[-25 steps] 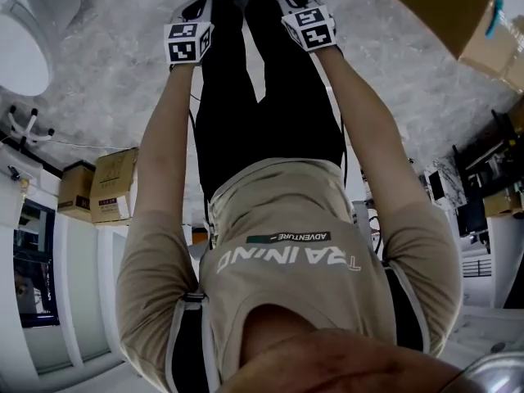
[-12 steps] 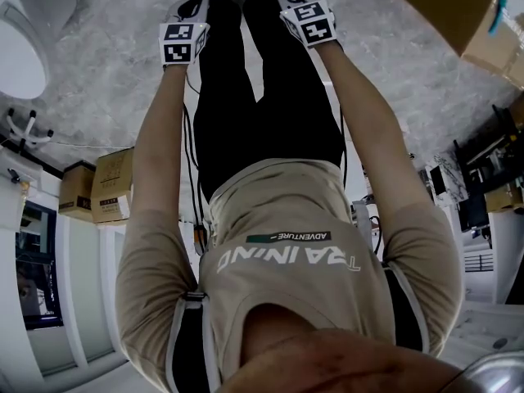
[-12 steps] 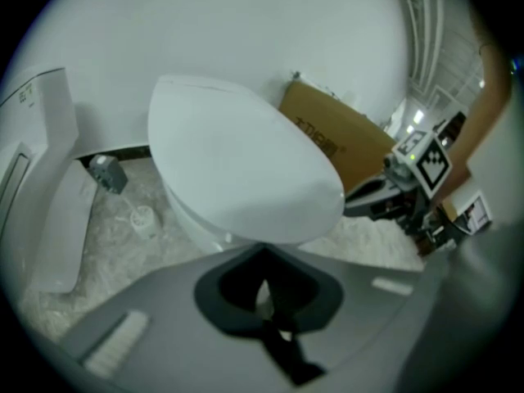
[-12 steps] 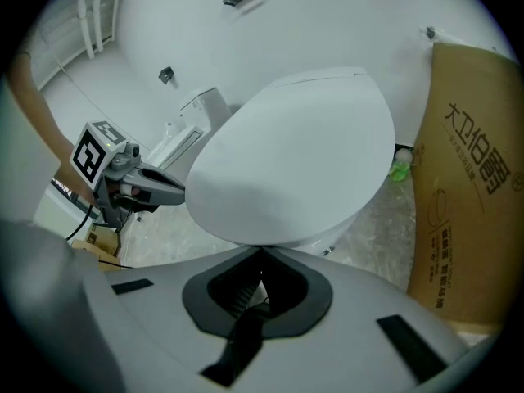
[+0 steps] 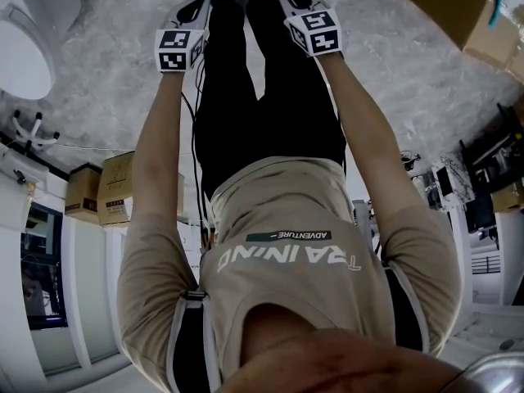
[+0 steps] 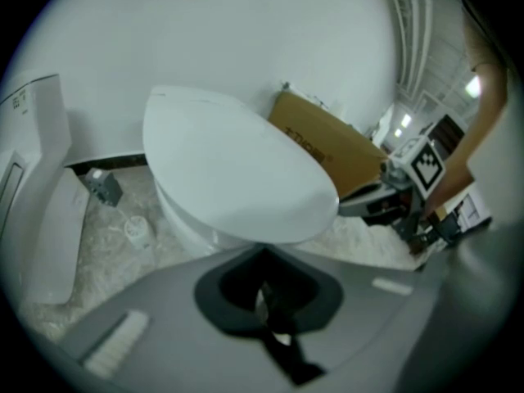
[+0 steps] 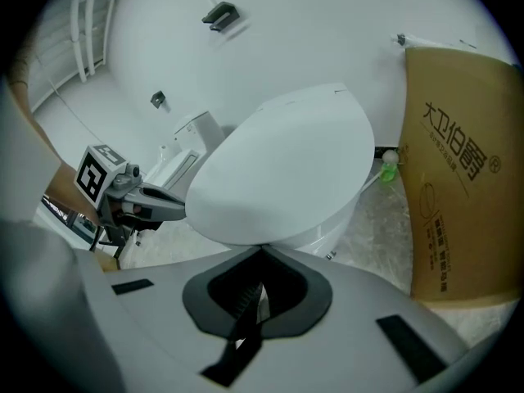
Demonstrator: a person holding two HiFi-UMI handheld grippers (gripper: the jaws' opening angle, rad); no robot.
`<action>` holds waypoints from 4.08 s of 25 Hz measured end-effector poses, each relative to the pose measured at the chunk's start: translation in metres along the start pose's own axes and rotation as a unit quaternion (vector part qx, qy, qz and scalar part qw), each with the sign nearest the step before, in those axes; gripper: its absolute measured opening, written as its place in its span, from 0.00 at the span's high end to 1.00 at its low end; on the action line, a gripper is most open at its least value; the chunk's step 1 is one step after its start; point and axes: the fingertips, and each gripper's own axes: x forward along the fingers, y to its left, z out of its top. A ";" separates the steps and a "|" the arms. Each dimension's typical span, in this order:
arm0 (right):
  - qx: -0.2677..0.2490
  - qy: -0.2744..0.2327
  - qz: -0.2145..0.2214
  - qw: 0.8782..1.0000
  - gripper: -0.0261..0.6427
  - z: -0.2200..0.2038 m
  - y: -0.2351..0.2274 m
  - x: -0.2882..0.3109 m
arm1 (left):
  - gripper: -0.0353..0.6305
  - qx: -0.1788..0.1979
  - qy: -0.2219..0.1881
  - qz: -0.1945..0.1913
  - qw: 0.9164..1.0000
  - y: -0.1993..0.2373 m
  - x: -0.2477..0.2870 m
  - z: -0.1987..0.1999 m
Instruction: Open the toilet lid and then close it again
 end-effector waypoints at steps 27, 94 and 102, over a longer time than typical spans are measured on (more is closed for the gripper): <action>-0.030 -0.050 0.028 0.998 0.94 0.122 0.049 -0.127 | 0.94 -0.022 -0.045 -0.001 0.999 -0.039 -0.121 0.122; -0.071 -0.188 -0.068 0.977 0.94 0.590 0.025 -0.228 | 0.94 0.070 -0.175 0.096 0.977 0.066 -0.248 0.554; -0.035 -0.204 -0.070 0.976 0.94 0.630 0.008 -0.221 | 0.95 0.087 -0.163 0.094 0.978 0.085 -0.240 0.592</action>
